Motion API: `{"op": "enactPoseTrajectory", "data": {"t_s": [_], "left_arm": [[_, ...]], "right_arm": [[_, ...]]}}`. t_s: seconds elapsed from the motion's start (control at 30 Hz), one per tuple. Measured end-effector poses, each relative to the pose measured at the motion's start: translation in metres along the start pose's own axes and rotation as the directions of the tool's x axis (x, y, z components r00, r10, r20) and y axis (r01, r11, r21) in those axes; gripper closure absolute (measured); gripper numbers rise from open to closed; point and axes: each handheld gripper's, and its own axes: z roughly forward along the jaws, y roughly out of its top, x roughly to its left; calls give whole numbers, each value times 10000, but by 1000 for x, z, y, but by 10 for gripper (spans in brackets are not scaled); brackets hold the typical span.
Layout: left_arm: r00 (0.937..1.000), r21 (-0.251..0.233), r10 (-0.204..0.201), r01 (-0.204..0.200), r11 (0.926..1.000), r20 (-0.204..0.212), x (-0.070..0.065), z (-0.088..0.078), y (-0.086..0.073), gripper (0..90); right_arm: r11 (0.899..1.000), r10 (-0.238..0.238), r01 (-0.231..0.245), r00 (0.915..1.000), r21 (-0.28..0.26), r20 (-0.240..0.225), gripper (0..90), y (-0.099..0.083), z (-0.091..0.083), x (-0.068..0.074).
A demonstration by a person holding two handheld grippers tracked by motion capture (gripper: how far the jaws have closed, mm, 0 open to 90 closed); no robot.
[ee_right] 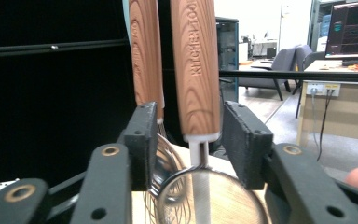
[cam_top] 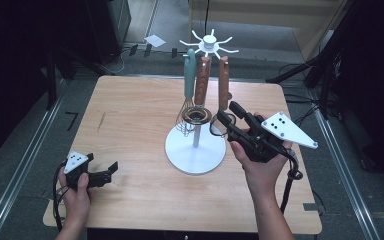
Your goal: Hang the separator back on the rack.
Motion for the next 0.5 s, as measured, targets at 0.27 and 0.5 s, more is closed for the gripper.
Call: {"op": "enactPoseTrajectory", "data": {"t_s": [0.27, 0.5], "left_arm": [[10000, 1, 10, -10, 10000, 2, 0, 0, 0, 0], [10000, 11, 39, -39, 10000, -20, 0, 0, 0, 0]], "right_arm": [[9999, -22, 17, 9996, 169, 266, 374, -11, -7, -6], [9989, -89, 48, 9960, 459, 890, 258, -27, -12, -16]]}}
